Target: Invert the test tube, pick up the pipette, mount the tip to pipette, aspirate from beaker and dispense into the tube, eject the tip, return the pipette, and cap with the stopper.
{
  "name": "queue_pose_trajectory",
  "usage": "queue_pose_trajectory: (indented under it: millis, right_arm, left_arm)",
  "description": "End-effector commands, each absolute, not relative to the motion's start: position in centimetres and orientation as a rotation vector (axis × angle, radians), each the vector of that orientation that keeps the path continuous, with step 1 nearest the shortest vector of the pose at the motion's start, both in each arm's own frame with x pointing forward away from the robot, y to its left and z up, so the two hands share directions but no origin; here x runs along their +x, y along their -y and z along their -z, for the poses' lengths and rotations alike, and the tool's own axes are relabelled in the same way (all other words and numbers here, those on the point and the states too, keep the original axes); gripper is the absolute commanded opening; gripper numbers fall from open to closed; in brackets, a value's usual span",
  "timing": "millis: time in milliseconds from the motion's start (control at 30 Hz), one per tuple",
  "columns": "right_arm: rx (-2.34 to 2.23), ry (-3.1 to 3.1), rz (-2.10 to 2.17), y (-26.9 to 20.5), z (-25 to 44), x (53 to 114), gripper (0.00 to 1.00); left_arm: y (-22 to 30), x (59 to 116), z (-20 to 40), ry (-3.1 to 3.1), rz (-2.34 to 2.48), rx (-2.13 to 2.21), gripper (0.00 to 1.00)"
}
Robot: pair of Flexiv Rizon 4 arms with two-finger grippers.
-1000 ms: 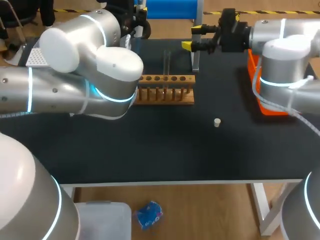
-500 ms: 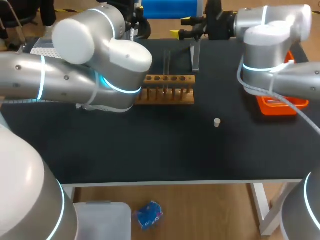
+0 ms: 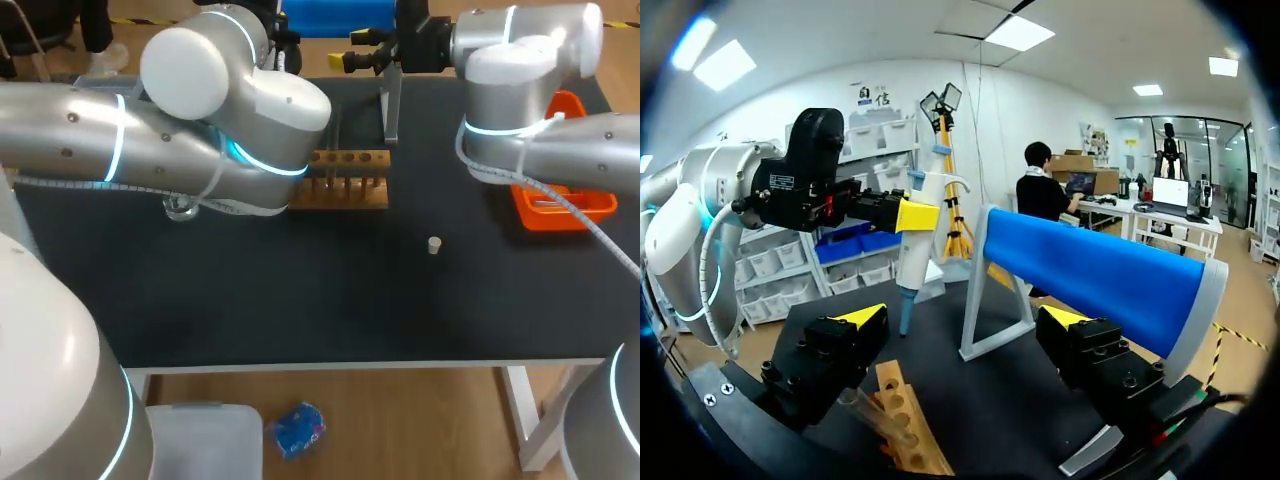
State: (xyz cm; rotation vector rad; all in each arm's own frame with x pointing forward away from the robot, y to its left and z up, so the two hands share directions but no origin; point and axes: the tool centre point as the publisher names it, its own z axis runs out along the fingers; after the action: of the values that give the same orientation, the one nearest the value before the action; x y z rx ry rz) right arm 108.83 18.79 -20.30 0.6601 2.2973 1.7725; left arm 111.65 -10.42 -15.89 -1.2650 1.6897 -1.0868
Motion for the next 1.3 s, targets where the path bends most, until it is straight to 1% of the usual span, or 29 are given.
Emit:
queue_pose_trajectory:
  millis: [33,533,1300]
  right_arm:
    - [0.663,-2.296,-1.769,-18.9,20.3,108.8,1.00]
    - [0.663,-2.296,-1.769,-18.9,20.3,108.8,1.00]
    - [0.663,-2.296,-1.769,-18.9,20.3,108.8,1.00]
  left_arm:
    - [10.8,112.1,15.7,-1.677,1.045,-1.293,0.00]
    - [10.1,114.2,16.2,-1.673,0.961,-1.391,0.00]
    - [9.4,117.6,16.0,-1.665,0.891,-1.427,0.00]
